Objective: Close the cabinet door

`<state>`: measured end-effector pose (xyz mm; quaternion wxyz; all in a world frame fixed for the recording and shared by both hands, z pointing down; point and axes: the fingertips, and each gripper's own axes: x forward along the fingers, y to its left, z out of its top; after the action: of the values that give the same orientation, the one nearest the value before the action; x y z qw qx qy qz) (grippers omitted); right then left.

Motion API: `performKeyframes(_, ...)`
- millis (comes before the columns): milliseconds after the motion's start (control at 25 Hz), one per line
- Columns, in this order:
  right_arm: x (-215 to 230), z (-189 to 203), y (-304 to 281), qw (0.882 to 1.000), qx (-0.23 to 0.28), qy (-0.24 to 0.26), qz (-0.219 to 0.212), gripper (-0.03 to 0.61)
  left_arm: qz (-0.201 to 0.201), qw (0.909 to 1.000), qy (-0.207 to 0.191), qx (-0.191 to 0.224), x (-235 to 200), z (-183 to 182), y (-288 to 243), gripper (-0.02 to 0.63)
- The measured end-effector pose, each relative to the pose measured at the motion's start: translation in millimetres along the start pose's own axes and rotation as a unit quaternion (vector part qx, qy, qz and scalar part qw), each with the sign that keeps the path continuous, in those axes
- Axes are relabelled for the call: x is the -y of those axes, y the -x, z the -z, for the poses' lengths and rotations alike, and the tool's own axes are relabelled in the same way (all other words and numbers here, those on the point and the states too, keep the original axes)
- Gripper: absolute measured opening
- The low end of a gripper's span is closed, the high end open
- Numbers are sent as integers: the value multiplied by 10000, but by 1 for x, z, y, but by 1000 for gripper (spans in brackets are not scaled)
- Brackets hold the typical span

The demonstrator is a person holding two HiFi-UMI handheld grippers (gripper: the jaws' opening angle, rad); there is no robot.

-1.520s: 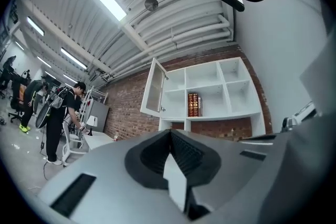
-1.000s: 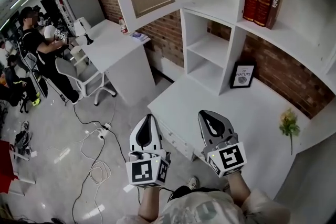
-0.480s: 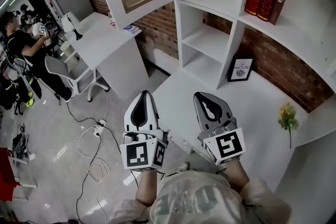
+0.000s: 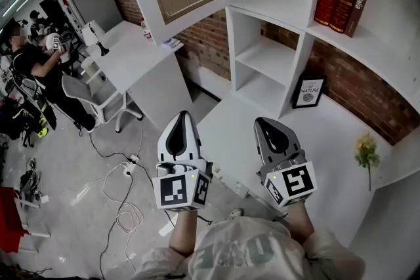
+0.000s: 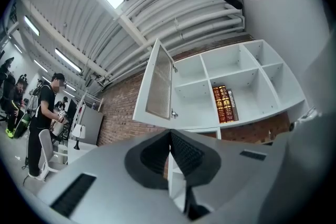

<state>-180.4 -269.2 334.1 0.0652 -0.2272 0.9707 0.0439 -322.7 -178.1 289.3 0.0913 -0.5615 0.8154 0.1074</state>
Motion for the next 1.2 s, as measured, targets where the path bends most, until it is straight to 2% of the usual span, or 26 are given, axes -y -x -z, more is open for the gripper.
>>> performKeyframes(120, -5, 2, -1, 10000, -46, -1, -77, 17, -41, 9995, -261, 143, -9, -14, -15, 15)
performKeyframes(240, -10, -3, 1, 9998, -22, 43, -181, 17, -113, 9975, -557, 409, -24, -45, -44, 30)
performKeyframes(360, -16, -2, 2, 9995, -33, -123, -299, 17, -8, 9965, -651, 527, -38, -79, -79, 187)
performKeyframes(400, -18, -1, 2, 9993, -48, -169, -340, 17, -14, 9958, -701, 580, -44, -91, -91, 211)
performKeyframes(520, -22, 2, 5, 9992, -94, -145, -355, 17, -140, 9945, -761, 704, -65, -119, -125, 216)
performKeyframes(640, -17, 3, 11, 9995, -104, -145, -264, 18, -188, 9960, -652, 576, -85, -130, -155, 215)
performKeyframes(920, -1, 5, 20, 9996, -135, -231, 28, 17, -99, 9994, -309, 115, -112, -125, -205, 213)
performKeyframes(1200, 5, 7, 27, 9995, -179, -180, 177, 17, 173, 9998, -98, 39, -106, -120, -219, 195)
